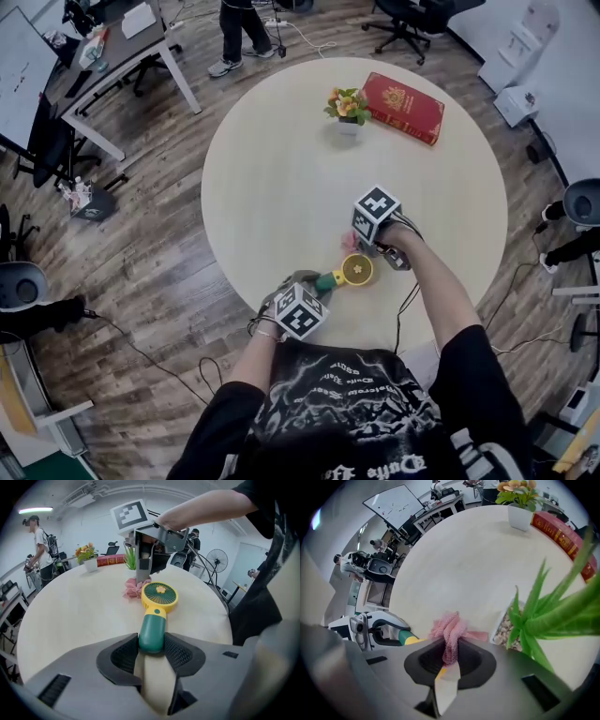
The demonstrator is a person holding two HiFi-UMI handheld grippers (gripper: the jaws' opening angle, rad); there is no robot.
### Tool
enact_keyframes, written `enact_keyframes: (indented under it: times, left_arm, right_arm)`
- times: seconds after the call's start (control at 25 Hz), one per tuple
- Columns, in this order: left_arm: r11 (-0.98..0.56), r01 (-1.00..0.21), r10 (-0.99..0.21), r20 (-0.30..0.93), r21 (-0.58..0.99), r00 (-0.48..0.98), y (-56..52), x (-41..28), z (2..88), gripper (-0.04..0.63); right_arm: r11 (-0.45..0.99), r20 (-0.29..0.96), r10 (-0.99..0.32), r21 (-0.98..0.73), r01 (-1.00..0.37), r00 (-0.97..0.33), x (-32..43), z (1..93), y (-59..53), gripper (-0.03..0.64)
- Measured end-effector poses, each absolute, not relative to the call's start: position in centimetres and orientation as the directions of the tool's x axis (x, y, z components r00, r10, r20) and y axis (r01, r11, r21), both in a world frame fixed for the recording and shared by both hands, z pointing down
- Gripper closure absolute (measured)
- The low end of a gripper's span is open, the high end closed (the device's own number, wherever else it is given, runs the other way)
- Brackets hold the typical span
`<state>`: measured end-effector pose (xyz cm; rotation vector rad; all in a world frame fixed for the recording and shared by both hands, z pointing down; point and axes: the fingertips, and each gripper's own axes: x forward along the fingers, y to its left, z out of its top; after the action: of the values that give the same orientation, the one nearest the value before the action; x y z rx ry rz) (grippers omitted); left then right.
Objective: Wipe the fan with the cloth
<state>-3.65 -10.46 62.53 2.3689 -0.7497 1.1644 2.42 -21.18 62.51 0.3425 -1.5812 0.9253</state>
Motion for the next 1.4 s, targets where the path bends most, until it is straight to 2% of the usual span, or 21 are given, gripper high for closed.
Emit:
enact_keyframes:
  times: [0.44,0.92,1.2,1.4]
  left_arm:
    - [-0.779,-0.618,-0.284,0.818,0.106,0.5,-10.4,-3.9,62.5,0.405]
    - [-0.777,-0.62,-0.249,0.848,0.113,0.467,-10.2,-3.6,62.7,0.405]
    - [-0.768,-0.634,-0.249,0.868,0.093,0.429,-10.3,-3.4,62.9,0.405]
    - [-0.762,-0.643,-0.255,0.881,0.071,0.399,-10.3,-3.5,62.9,0.407]
  right_arm:
    - [0.627,0.931,0.191,-0.36,-0.691,-0.311,4.6,62.1,-20.3,0.563]
    - [0.661,0.939,0.123,-0.318,-0.68,-0.32,7.7,61.7,-17.4,0.565]
    - [0.734,0.943,0.103,-0.288,-0.615,-0.318,7.9,61.7,-15.5,0.565]
    - [0.828,0.947,0.097,-0.247,-0.504,-0.305,7.2,61.4,-13.8,0.565]
